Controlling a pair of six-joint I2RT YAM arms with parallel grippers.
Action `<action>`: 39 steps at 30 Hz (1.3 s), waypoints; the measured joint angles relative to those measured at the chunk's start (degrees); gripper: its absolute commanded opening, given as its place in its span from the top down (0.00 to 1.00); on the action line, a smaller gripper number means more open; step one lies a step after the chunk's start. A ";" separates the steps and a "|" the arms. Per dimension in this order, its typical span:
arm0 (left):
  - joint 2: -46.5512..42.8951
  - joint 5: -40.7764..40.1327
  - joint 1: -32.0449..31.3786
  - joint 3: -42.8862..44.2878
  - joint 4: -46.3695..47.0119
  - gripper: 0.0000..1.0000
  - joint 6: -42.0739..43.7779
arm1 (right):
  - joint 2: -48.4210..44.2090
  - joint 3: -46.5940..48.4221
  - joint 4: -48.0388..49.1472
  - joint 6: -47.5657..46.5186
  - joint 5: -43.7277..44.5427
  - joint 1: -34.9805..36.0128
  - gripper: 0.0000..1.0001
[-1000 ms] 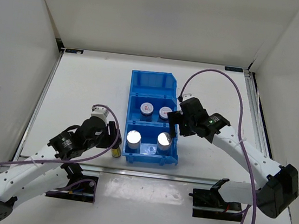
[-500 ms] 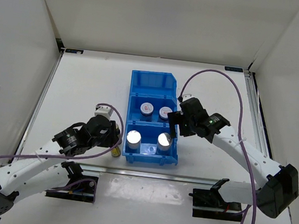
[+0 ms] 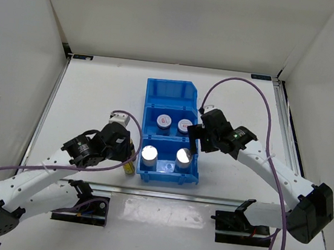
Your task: Organize the condiment bottles
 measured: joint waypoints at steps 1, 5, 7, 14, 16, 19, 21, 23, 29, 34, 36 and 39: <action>0.44 0.00 0.00 0.98 -0.52 0.89 0.15 | 0.00 0.00 -0.04 0.00 0.07 0.00 0.00; 1.42 -0.02 0.00 4.39 -2.21 0.89 0.94 | 0.00 0.00 -0.07 0.02 0.42 0.00 0.00; 1.86 -0.02 0.00 6.27 -3.54 0.89 1.51 | 0.00 0.00 -0.07 0.02 0.55 0.00 0.00; 5.66 -0.04 0.00 18.25 -9.79 0.89 4.85 | -0.02 0.00 -0.17 0.02 1.38 0.00 0.00; 7.39 -0.09 0.00 22.86 -11.41 0.89 6.27 | -0.02 0.00 -0.17 0.02 1.66 0.00 0.00; 10.21 -0.17 0.00 30.40 -13.57 0.89 8.70 | -0.31 0.00 -0.26 0.07 2.25 0.00 0.00; 12.13 -0.48 0.00 35.28 -14.73 0.89 10.29 | -1.03 0.00 -0.50 0.24 2.62 0.00 0.00; 14.67 -1.33 0.00 40.63 -15.17 0.89 12.24 | -2.10 0.02 -1.16 0.39 3.02 0.00 0.00; 25.14 -3.21 -0.22 55.78 -14.67 0.89 18.34 | -5.79 2.08 -6.08 1.88 5.42 -0.17 0.00; 33.83 -3.23 -0.52 61.55 -12.22 0.89 21.92 | -11.61 3.04 -9.18 3.02 7.04 -0.33 0.00; 37.29 -3.23 -0.52 63.47 -11.10 0.89 23.30 | -14.25 3.04 -10.34 3.37 7.48 -0.37 0.00; 42.56 -2.97 0.02 66.93 -9.25 0.89 25.27 | -17.55 3.04 -11.85 4.22 7.96 -0.37 0.00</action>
